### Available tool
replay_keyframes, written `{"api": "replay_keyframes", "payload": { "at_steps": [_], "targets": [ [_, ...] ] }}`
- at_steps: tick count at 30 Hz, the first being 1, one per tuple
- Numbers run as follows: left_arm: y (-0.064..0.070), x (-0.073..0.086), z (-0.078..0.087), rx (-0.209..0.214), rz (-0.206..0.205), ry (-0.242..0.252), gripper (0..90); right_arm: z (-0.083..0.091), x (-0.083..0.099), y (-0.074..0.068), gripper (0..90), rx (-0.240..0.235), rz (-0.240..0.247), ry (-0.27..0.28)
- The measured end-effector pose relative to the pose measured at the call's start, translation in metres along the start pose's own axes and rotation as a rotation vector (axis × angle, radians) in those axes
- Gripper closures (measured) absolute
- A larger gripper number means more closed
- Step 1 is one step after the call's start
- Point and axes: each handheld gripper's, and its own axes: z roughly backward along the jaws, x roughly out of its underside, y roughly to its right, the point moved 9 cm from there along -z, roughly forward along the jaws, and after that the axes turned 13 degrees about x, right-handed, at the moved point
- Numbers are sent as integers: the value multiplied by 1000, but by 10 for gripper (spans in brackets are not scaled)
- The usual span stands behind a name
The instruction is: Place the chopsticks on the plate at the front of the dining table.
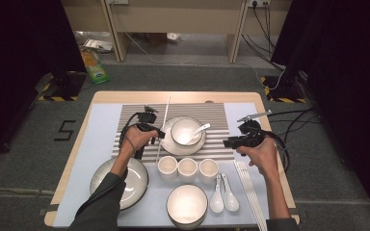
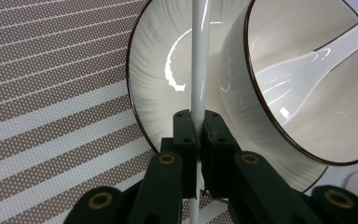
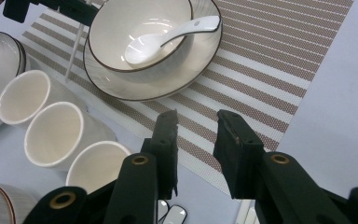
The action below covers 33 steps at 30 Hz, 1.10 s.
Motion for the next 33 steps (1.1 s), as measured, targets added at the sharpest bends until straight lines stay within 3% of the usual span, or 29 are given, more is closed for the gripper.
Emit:
{"api": "replay_keyframes", "payload": {
  "at_steps": [23,33],
  "targets": [
    [-7,4,-22,-41,21,-24,847,-11,14,1,668,-25,-10,-17],
    [-4,4,-27,-85,-14,-41,846,-11,17,3,668,-32,-20,-14]
  ]
}}
